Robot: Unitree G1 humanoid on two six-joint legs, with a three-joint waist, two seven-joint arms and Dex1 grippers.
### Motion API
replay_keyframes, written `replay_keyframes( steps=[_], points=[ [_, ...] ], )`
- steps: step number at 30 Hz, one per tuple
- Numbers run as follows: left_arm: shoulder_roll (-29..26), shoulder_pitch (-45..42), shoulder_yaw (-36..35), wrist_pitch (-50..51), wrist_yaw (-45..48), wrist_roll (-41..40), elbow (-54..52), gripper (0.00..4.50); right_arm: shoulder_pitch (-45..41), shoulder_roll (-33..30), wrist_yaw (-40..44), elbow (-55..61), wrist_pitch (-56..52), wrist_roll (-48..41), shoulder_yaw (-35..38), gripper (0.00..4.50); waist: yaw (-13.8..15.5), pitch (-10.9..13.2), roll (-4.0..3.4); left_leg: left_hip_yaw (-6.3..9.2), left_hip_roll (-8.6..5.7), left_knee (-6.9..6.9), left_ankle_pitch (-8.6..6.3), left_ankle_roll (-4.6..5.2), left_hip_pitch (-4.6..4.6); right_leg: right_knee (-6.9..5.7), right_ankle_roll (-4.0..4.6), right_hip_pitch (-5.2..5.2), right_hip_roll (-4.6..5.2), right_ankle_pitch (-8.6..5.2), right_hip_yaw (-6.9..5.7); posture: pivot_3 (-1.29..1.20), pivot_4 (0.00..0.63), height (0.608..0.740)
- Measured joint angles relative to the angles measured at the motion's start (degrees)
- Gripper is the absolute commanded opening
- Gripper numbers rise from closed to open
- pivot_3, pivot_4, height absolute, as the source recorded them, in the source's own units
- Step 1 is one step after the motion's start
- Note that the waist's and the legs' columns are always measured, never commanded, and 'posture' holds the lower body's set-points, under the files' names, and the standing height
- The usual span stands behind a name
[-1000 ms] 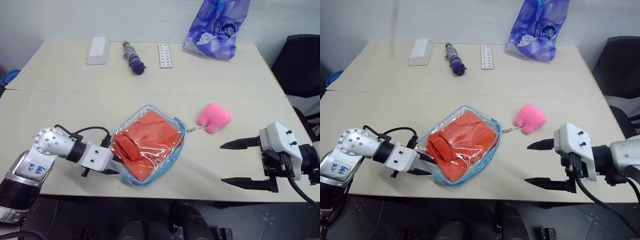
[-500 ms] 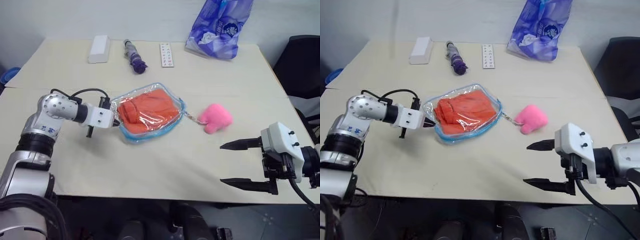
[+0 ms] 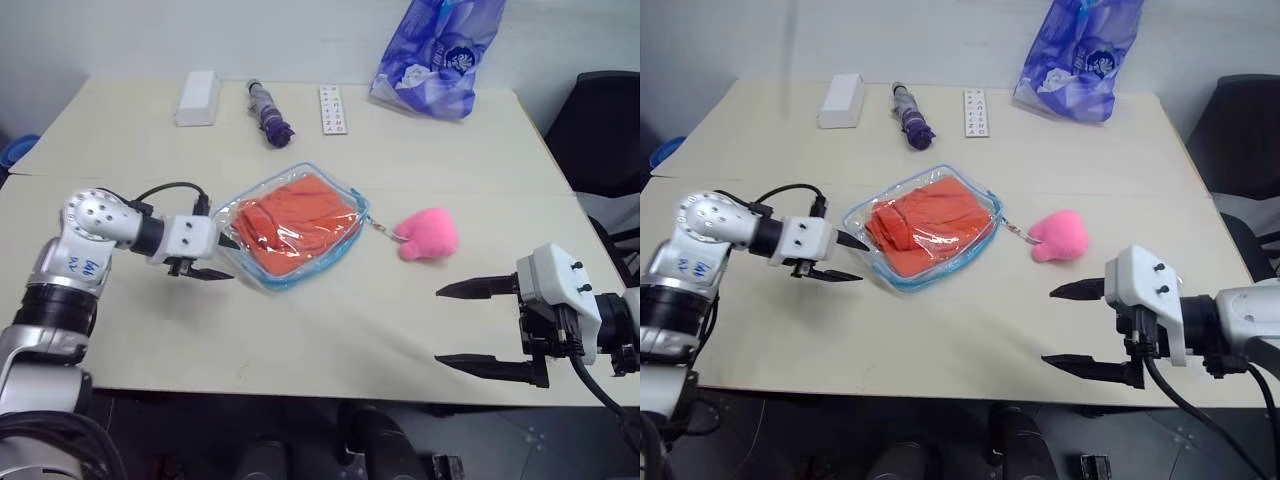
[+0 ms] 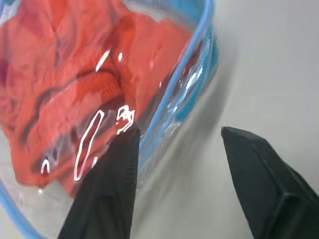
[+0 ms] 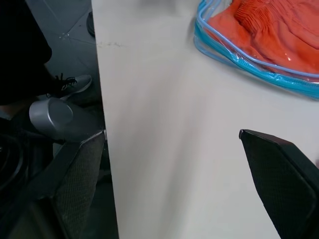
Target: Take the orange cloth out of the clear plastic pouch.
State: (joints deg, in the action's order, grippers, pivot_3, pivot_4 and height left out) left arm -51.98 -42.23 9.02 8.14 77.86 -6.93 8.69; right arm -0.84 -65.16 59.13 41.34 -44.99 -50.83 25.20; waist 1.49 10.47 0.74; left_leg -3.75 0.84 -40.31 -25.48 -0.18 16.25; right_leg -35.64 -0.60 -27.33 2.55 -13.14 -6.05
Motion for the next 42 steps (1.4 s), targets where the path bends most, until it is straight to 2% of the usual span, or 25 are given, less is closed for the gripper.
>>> replay_keyframes(
  steps=[2, 5, 9, 14, 18, 21, 27, 28, 32, 35, 39, 40, 42],
  points=[
    [0.3, -0.2, 0.0, 12.3, -1.8, -2.6, -8.8, 2.56, 0.0, 0.3, -0.8, 0.0, 0.0, 0.0, 0.0, 4.50, 0.2, 0.0, 0.00, 0.02, -0.02, -0.03, 0.00, 0.00, -0.01, 0.02, 0.00, 0.07, 0.03, 0.00, -0.02, 0.00, 0.150, 0.740],
    [4.7, -2.9, 1.8, 31.0, -8.4, -4.0, -19.4, 2.56, 0.1, 0.6, -1.7, 0.2, 0.0, 0.0, 0.0, 4.50, 0.2, 0.0, 0.01, 0.09, -0.01, -0.01, 0.00, 0.02, 0.01, 0.17, -0.03, 0.45, -0.03, 0.01, -0.01, 0.00, 0.150, 0.740],
    [9.3, -3.2, 8.9, 38.6, -16.8, 1.2, -22.7, 2.56, -0.1, 1.0, -3.0, 0.2, 0.1, 0.2, -0.2, 4.50, -0.3, 0.0, 0.01, 0.38, 0.02, 0.13, 0.01, -0.02, -0.31, 0.27, -0.03, 0.72, -0.14, 0.01, 0.12, 0.00, 0.150, 0.740],
    [12.3, -2.8, 17.5, 39.9, -23.0, 7.5, -22.6, 2.56, -1.3, 1.2, -4.1, 0.2, 0.3, 0.2, -1.6, 4.50, -0.3, 0.0, 0.01, 0.38, 0.14, 0.14, 0.03, -0.08, -0.35, 0.22, -0.02, 0.70, -0.13, 0.00, 0.15, 0.00, 0.150, 0.740],
    [13.1, -2.8, 21.4, 37.0, -25.4, 12.2, -20.4, 2.56, -2.5, 1.6, -4.9, 0.3, 0.5, 0.1, -2.4, 4.50, 0.0, 0.0, 0.01, 0.45, 0.13, 0.13, 0.03, -0.07, -0.32, 0.23, -0.02, 0.70, -0.09, 0.00, 0.11, 0.00, 0.150, 0.740],
    [13.4, -2.8, 22.0, 35.3, -25.8, 14.2, -19.2, 1.97, -3.1, 1.6, -5.3, 0.3, 0.8, 0.1, -2.5, 4.50, 0.0, 0.0, 0.01, 0.48, 0.12, 0.12, 0.03, -0.07, -0.29, 0.24, -0.02, 0.70, -0.08, 0.00, 0.08, 0.00, 0.150, 0.740],
    [11.5, -2.0, 22.5, 31.0, -26.1, 17.4, -19.0, 0.19, -4.4, 2.2, -6.1, 0.2, 1.3, 0.2, -4.8, 4.50, -0.1, 0.0, 0.01, 0.48, 0.14, 0.12, 0.03, -0.07, -0.30, 0.23, -0.02, 0.70, -0.07, 0.00, 0.08, 0.00, 0.150, 0.740],
    [11.2, -1.9, 22.3, 30.6, -26.1, 17.6, -19.0, 0.03, -4.8, 2.3, -6.2, 0.2, 1.3, 0.2, -4.8, 4.50, 0.0, 0.0, 0.01, 0.48, 0.14, 0.12, 0.03, -0.07, -0.30, 0.23, -0.02, 0.70, -0.06, 0.00, 0.07, 0.00, 0.150, 0.740],
    [9.3, 0.1, 20.1, 26.9, -25.7, 17.8, -19.0, 0.03, -5.7, 2.5, -6.4, 0.1, 2.0, 0.3, -5.5, 4.50, -0.1, 0.0, 0.01, 0.50, 0.15, 0.12, 0.03, -0.07, -0.30, 0.24, -0.02, 0.70, -0.05, 0.00, 0.06, 0.00, 0.150, 0.740],
    [5.5, 2.7, 17.8, 18.1, -24.1, 17.2, -17.8, 0.03, -5.6, 2.7, -6.0, -0.1, 2.3, 0.6, -6.8, 4.50, -0.1, 0.0, 0.01, 0.50, 0.19, 0.12, 0.03, -0.07, -0.31, 0.24, -0.01, 0.70, -0.05, 0.00, 0.05, 0.00, 0.150, 0.740],
    [1.2, 4.2, 13.7, -2.3, -19.6, 14.0, -8.8, 0.03, -5.3, 2.7, -4.3, -0.8, 2.5, 0.6, -6.8, 4.50, -0.1, 0.0, 0.00, 0.52, 0.20, 0.11, 0.03, -0.07, -0.29, 0.28, -0.01, 0.70, -0.02, 0.00, -0.01, 0.00, 0.150, 0.740],
    [0.1, 3.6, 13.2, -11.4, -17.5, 13.2, -3.8, 0.03, -5.1, 2.6, -3.5, -1.2, 2.6, 0.7, -6.8, 4.50, 0.0, 0.0, 0.00, 0.55, 0.19, 0.11, 0.03, -0.06, -0.28, 0.34, -0.01, 0.70, -0.01, 0.00, -0.07, 0.00, 0.150, 0.740],
    [-0.3, 2.1, 12.6, -22.8, -13.5, 11.5, 2.9, 0.03, -4.5, 2.6, -2.5, -1.2, 2.6, 0.7, -6.8, 4.50, 0.0, 0.0, 0.00, 0.57, 0.18, 0.10, 0.03, -0.06, -0.23, 0.33, -0.01, 0.69, -0.01, 0.00, -0.13, 0.00, 0.150, 0.740]
  ],
)
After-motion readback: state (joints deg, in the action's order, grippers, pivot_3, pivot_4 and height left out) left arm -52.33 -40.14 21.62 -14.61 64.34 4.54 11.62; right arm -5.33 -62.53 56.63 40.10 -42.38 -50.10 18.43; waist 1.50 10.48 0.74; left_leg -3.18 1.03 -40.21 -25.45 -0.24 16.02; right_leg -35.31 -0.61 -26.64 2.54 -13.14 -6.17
